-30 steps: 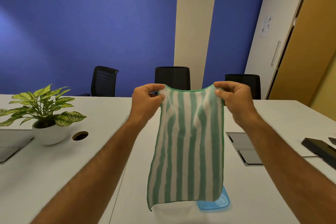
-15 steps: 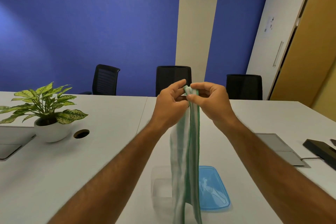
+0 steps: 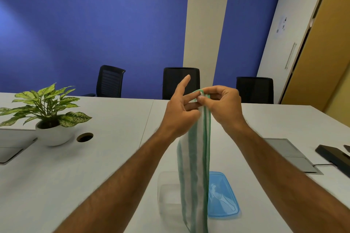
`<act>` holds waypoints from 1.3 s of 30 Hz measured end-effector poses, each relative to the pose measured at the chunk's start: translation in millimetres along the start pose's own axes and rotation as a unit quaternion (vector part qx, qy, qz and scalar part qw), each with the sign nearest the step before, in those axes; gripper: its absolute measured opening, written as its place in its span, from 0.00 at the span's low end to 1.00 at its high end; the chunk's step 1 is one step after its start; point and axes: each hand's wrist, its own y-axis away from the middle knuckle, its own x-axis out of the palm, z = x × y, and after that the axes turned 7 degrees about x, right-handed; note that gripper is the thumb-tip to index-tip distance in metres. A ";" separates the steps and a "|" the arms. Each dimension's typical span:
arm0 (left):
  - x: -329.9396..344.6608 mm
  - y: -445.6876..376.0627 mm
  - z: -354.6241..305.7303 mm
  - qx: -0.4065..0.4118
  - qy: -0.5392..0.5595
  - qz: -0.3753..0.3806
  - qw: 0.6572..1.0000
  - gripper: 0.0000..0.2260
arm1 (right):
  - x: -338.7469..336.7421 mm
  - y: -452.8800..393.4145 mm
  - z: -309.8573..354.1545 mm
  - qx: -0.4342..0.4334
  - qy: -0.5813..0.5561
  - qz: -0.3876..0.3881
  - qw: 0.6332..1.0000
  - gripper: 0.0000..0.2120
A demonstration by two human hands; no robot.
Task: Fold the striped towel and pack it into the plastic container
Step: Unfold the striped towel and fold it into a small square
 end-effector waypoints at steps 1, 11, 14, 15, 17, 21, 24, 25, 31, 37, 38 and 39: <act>-0.7 0.2 1.5 -0.002 0.010 -0.003 1.000 0.41 | -0.6 -0.3 -0.4 0.002 -0.001 -0.005 1.000 0.08; -30.0 -6.7 26.5 -0.032 -0.143 -0.094 0.985 0.21 | -11.9 -7.9 -2.2 0.072 -0.026 0.014 0.997 0.05; -44.9 -8.8 36.3 -0.049 -0.211 -0.050 0.975 0.18 | -18.1 -9.9 -0.9 0.072 -0.029 0.038 0.996 0.05; -49.2 -10.2 39.7 -0.051 -0.229 -0.031 0.972 0.17 | -19.9 -10.5 -0.4 0.070 -0.032 0.045 0.996 0.05; -55.9 -13.8 47.3 -0.053 -0.267 0.005 0.962 0.14 | -23.0 -11.3 0.9 0.066 -0.037 0.055 0.996 0.05; -66.1 -18.6 53.5 -0.034 -0.323 0.066 0.943 0.08 | -28.4 -11.6 2.5 0.067 -0.052 0.071 0.994 0.06; -74.6 -21.8 51.0 0.007 -0.352 0.086 0.932 0.08 | -34.3 -12.2 0.3 0.082 -0.060 0.076 0.992 0.07; -77.4 -23.4 48.5 0.026 -0.351 0.081 0.933 0.10 | -36.8 -13.0 -1.2 0.088 -0.063 0.077 0.991 0.07; -80.4 -38.0 30.1 0.084 -0.279 0.033 0.956 0.12 | -50.8 -16.0 -7.6 0.128 -0.070 0.104 0.984 0.09; -76.7 -44.8 22.3 0.085 -0.176 -0.017 0.981 0.10 | -54.6 -13.8 -7.9 0.120 -0.079 0.109 0.984 0.10; -76.7 -44.9 22.4 0.082 -0.176 -0.019 0.981 0.11 | -53.8 -13.2 -7.9 0.114 -0.078 0.109 0.984 0.10; -77.2 -44.9 23.1 0.079 -0.179 -0.020 0.981 0.12 | -52.6 -12.5 -7.8 0.106 -0.078 0.108 0.985 0.10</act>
